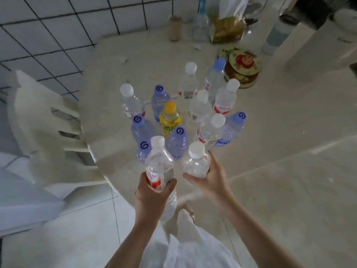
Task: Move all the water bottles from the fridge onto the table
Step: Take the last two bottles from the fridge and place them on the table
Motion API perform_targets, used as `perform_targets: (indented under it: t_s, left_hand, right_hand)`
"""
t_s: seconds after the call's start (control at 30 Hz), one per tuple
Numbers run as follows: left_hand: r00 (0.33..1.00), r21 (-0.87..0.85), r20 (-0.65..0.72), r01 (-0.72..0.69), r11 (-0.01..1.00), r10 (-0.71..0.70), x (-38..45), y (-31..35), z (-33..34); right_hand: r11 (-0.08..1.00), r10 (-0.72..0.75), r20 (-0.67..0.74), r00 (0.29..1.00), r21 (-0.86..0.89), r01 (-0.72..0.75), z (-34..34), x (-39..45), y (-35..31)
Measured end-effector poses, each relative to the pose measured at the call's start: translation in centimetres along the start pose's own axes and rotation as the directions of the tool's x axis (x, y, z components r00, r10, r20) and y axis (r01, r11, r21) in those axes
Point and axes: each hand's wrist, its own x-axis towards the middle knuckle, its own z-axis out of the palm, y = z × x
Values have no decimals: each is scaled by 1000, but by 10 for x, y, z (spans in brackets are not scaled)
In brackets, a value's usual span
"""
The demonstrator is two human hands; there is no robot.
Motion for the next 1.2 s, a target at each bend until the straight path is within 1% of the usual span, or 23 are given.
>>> perform_targets:
  t_s: [0.13, 0.27, 0.37, 0.43, 0.67, 0.8, 0.97, 1.1, 1.2]
  left_hand:
    - [993, -31, -119, -13, 999, 10, -5, 4, 9]
    - [991, -102, -136, -1, 995, -13, -9, -1, 13]
    - [983, -122, -185, -19, 992, -4, -5, -4, 17]
    - [981, -135, -193, -29, 990, 3, -2, -7, 20]
    - [986, -140, -168, -36, 990, 12, 1, -9, 29]
    - [986, -111, -163, -37, 993, 19, 3, -11, 31]
    - [978, -113, -206, -55, 992, 31, 2, -16, 33]
    - [972, -117, -233, -61, 991, 32, -3, -20, 37]
    - [974, -106, -223, -61, 992, 36, -6, -23, 35]
  right_hand:
    - [997, -78, 110, 991, 20, 77, -5, 24, 0]
    - [996, -94, 182, 979, 11, 93, -4, 33, 5]
    - [991, -119, 205, 972, -32, 129, 0, 31, 11]
    - [992, -119, 210, 970, -21, 126, 1, 30, 14]
    - [982, -156, 197, 968, -78, 174, 2, 26, 26]
    - [978, -197, 184, 963, -33, 206, 3, 19, 29]
    - [987, -162, 129, 978, 15, 161, 10, 12, 29]
    - [992, -130, 72, 989, 10, 129, 13, 5, 28]
    - [991, -129, 70, 989, -20, 131, 13, 4, 31]
